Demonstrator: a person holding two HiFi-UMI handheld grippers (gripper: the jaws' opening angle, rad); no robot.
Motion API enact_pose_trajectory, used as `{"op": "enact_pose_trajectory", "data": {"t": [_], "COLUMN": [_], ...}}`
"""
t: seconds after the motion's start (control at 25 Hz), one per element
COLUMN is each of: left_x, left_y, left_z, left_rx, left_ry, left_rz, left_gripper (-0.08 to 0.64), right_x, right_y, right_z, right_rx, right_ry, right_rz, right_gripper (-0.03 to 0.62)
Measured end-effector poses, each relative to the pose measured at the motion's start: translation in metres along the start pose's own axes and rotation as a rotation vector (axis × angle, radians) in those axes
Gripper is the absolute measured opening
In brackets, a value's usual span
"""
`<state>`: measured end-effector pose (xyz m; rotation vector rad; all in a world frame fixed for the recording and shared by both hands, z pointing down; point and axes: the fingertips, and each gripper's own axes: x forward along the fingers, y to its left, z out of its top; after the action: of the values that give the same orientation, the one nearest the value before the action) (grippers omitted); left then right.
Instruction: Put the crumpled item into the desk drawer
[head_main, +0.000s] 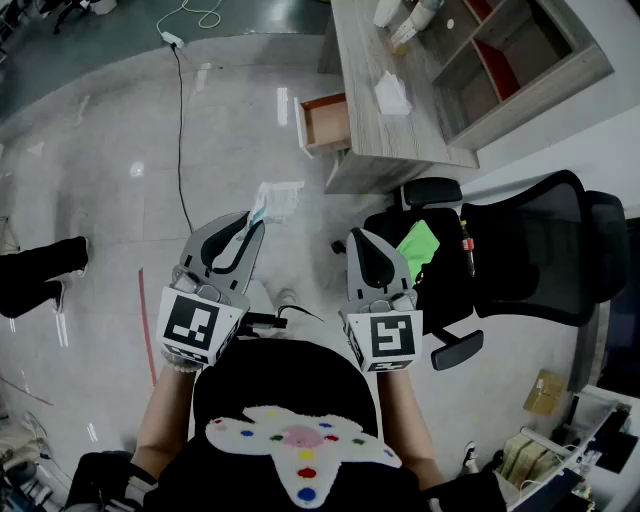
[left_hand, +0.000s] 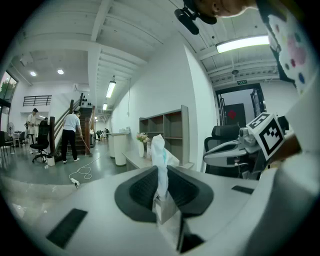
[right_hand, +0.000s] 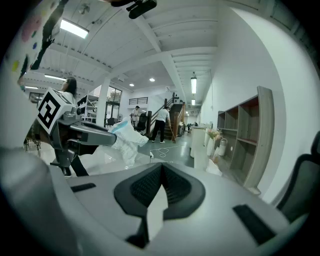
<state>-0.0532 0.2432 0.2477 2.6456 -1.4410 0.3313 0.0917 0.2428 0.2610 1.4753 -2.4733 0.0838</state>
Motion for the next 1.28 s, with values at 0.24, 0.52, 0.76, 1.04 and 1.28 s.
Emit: {"op": "enact_pose_trajectory", "data": {"t": [0.24, 0.52, 0.76, 1.04, 1.28], "left_x": [0.003, 0.004, 0.008, 0.011, 0.010], "left_y": [-0.001, -0.003, -0.006, -0.008, -0.009], "left_z": [-0.001, -0.005, -0.004, -0.001, -0.005], "left_rx": [0.006, 0.002, 0.009, 0.010, 0.002], "left_ry": [-0.009, -0.002, -0.001, -0.001, 0.039], "left_rz": [-0.004, 0.002, 0.005, 0.028, 0.038], "left_gripper": [0.063, 0.063, 0.063, 0.063, 0.063], "right_x": [0.001, 0.001, 0.001, -0.001, -0.003], "right_y": [-0.002, -0.003, -0.007, -0.016, -0.018], "right_z": [-0.007, -0.008, -0.006, -0.008, -0.013], "right_rx": [-0.004, -0.005, -0.005, 0.032, 0.037], "right_ry": [0.038, 0.055, 0.021, 0.025, 0.051], "right_rz": [0.007, 0.007, 0.014, 0.004, 0.022], "right_gripper": [0.004, 0.003, 0.003, 0.005, 0.005]}}
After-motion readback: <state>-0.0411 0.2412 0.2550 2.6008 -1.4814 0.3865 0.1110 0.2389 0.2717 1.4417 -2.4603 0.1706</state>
